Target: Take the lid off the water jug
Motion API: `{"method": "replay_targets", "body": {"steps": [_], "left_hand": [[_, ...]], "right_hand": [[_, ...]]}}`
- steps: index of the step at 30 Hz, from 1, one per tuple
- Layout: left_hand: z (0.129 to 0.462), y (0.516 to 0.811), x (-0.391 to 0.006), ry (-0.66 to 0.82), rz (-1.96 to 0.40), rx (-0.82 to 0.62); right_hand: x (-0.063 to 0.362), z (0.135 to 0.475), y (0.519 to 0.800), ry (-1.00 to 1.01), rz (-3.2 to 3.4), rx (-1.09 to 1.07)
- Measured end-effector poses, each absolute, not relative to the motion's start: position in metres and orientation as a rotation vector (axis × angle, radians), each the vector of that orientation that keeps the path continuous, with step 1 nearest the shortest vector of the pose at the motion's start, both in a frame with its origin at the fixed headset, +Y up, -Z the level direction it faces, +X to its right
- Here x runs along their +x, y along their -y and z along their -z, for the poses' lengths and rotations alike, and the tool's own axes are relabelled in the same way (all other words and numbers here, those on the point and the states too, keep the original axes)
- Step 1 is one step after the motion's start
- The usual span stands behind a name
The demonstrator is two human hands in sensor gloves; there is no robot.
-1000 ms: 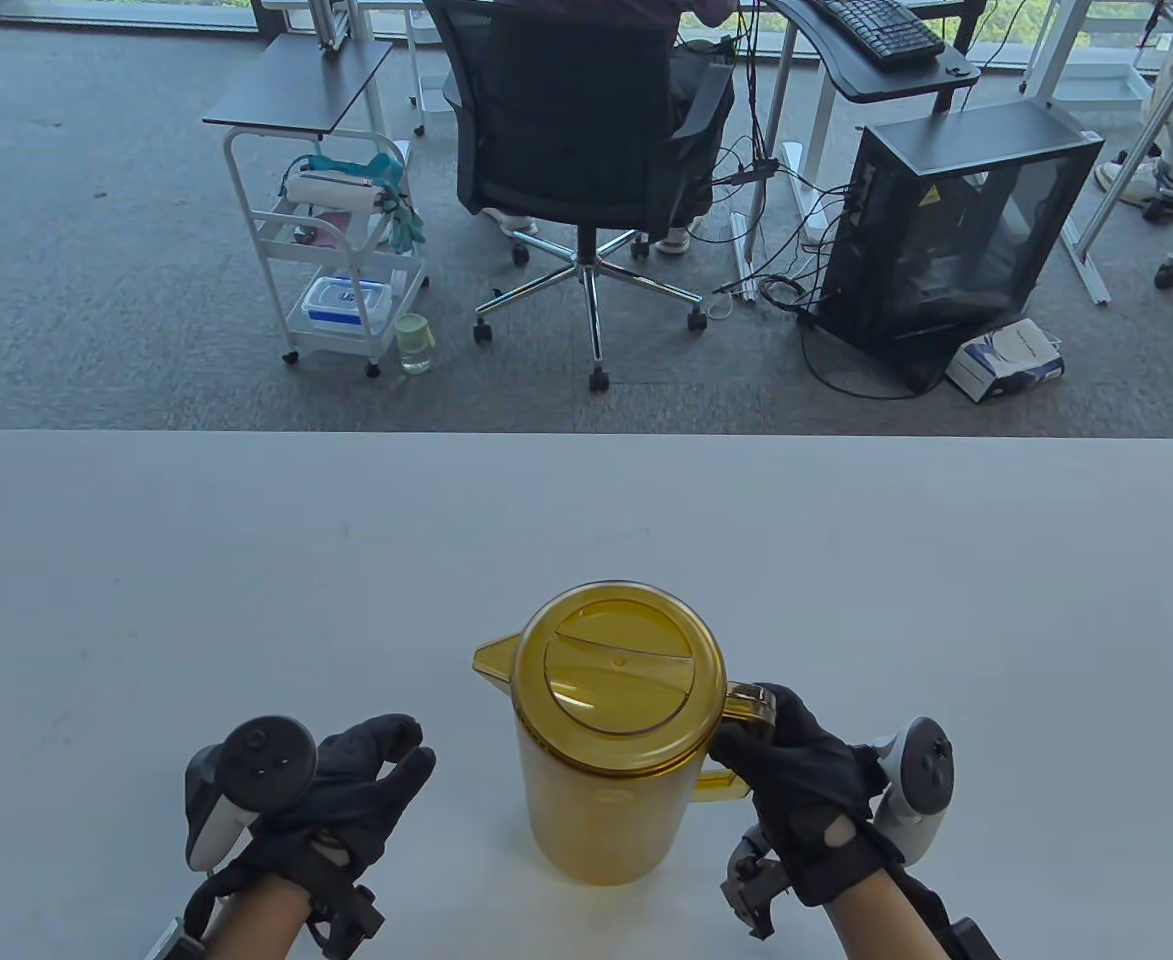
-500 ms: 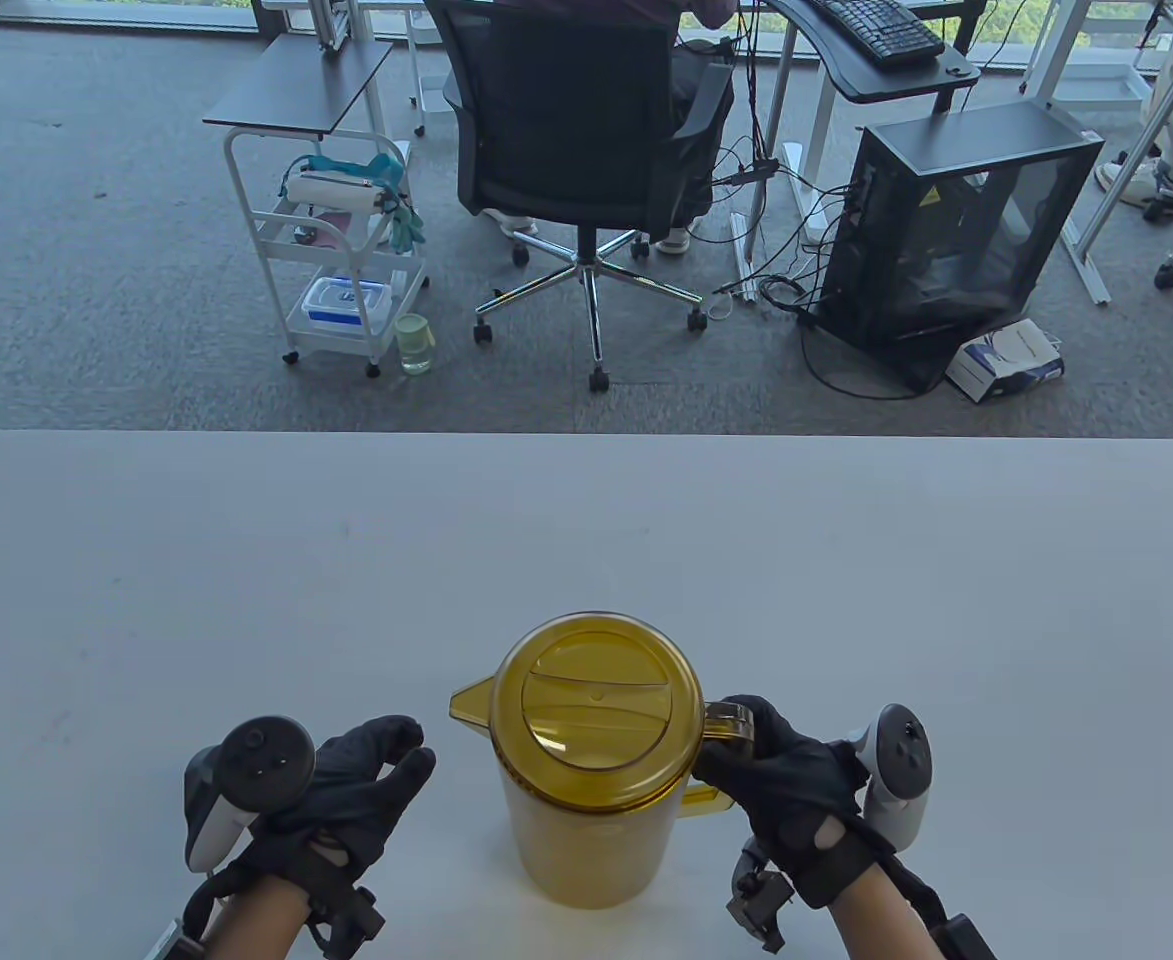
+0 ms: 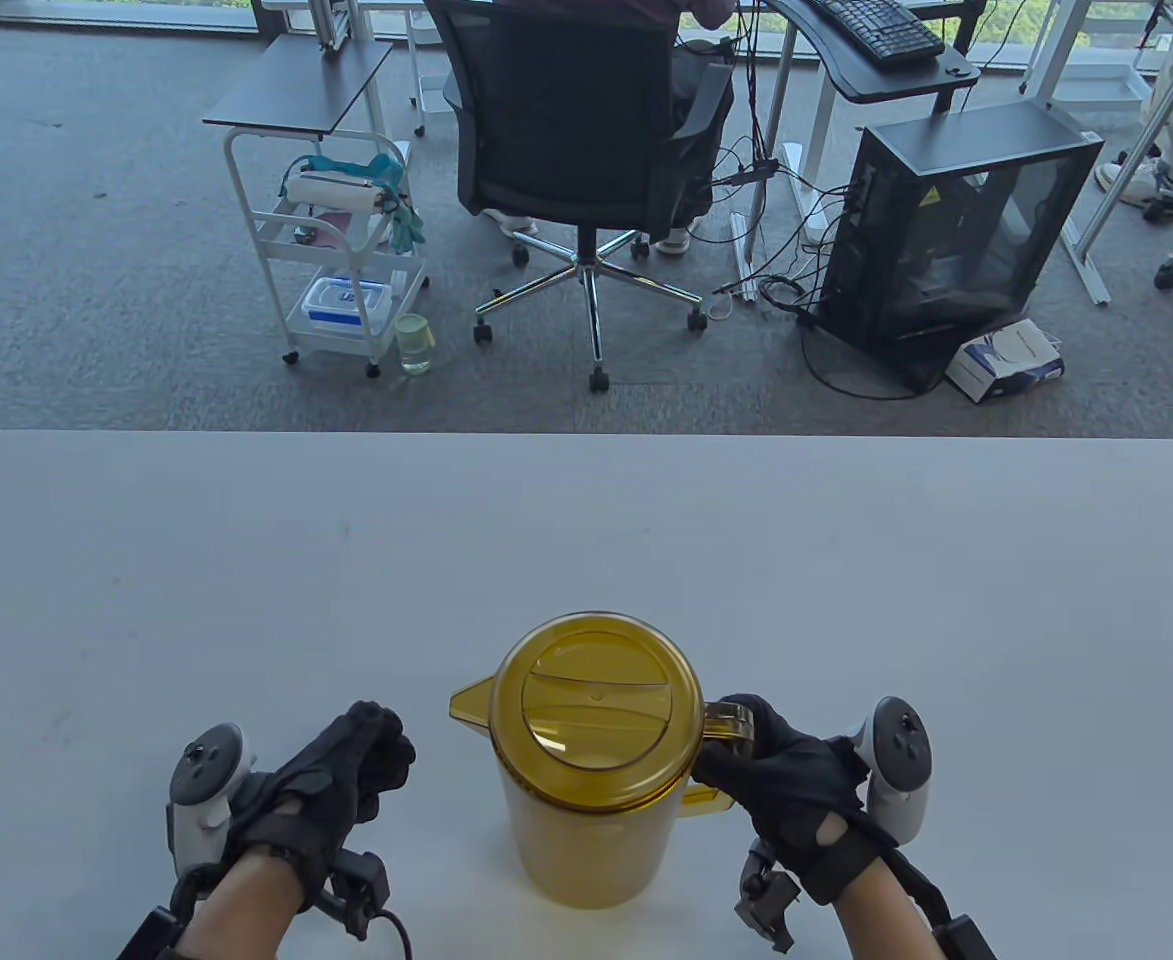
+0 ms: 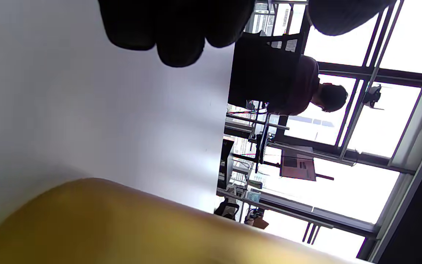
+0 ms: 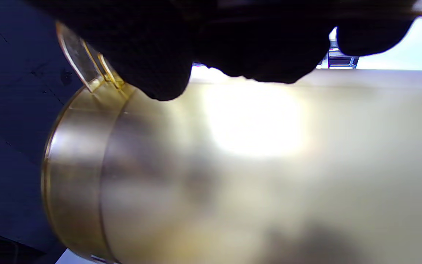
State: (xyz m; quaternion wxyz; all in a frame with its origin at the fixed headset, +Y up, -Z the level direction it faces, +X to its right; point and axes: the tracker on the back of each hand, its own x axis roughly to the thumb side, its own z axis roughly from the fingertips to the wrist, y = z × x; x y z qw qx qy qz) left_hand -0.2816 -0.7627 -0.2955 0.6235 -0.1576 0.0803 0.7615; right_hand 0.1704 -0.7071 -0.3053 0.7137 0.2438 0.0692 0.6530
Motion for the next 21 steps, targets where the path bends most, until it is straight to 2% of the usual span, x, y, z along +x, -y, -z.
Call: {"method": "replay_targets", "body": {"steps": [2,5,11,14,17,21], "left_hand": [[0.3,0.752,-0.283,-0.205,-1.821,-0.324],[0.308,0.706,-0.281,-0.154,-1.662,-0.155],[0.316,0.578,-0.246,0.161,-1.296,0.159],[0.31,0.529,-0.21,0.32,-1.058,0.171],[0.3,0.501,-0.166,0.505,-0.847,0.15],[0.287,0.493,-0.114,0.661,-0.548,0.028]], "right_hand": [[0.17,0.306,0.707,-0.158,-1.448,0.545],[0.17,0.306,0.707,-0.163,-1.447,0.547],[0.17,0.307,0.707,-0.175,-1.448,0.552],[0.17,0.307,0.707,-0.179,-1.45,0.551],[0.17,0.307,0.707,-0.182,-1.45,0.55],[0.17,0.308,0.706,-0.186,-1.452,0.549]]}}
